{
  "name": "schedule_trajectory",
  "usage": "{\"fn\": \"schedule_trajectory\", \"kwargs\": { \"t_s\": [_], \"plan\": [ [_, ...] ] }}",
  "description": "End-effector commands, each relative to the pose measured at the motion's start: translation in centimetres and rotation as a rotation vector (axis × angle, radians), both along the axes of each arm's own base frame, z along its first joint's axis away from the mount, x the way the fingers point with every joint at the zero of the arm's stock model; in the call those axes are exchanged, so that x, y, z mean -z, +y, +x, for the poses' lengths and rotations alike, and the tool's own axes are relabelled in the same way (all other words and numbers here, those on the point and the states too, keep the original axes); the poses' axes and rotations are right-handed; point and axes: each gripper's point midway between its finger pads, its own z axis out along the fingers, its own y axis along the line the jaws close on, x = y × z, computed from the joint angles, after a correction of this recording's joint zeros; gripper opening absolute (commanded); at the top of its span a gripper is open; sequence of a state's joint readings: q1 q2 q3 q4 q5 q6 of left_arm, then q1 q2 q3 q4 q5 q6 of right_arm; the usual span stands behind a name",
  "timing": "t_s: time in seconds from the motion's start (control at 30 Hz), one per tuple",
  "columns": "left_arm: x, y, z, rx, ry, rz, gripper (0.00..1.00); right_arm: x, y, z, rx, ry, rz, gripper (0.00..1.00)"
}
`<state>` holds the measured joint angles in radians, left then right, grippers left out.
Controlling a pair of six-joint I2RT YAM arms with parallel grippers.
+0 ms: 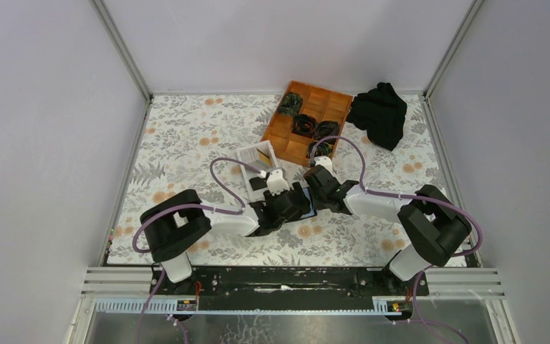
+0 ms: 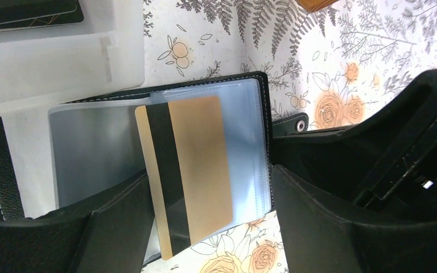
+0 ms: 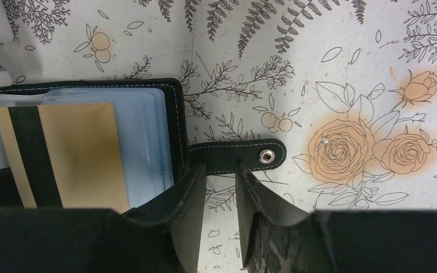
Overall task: Put the credit cards into the card holder
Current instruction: Insert the credit card into the card holder.
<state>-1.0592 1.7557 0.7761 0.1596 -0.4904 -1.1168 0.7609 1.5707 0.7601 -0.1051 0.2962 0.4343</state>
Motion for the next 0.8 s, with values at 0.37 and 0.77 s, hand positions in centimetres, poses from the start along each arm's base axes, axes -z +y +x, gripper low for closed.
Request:
{"fn": "schedule_trajectory", "kwargs": {
  "t_s": [0.37,0.77],
  "plan": [
    [8.5,11.6,-9.1,0.010,0.365,0.407,0.80,0.7,1.6,-1.2,-0.032,0.059,0.043,0.34],
    [8.6,13.2,-9.5,-0.008,0.370,0.455,0.82,0.4,2.0,-1.0,-0.044,0.058,0.050,0.34]
  ]
}}
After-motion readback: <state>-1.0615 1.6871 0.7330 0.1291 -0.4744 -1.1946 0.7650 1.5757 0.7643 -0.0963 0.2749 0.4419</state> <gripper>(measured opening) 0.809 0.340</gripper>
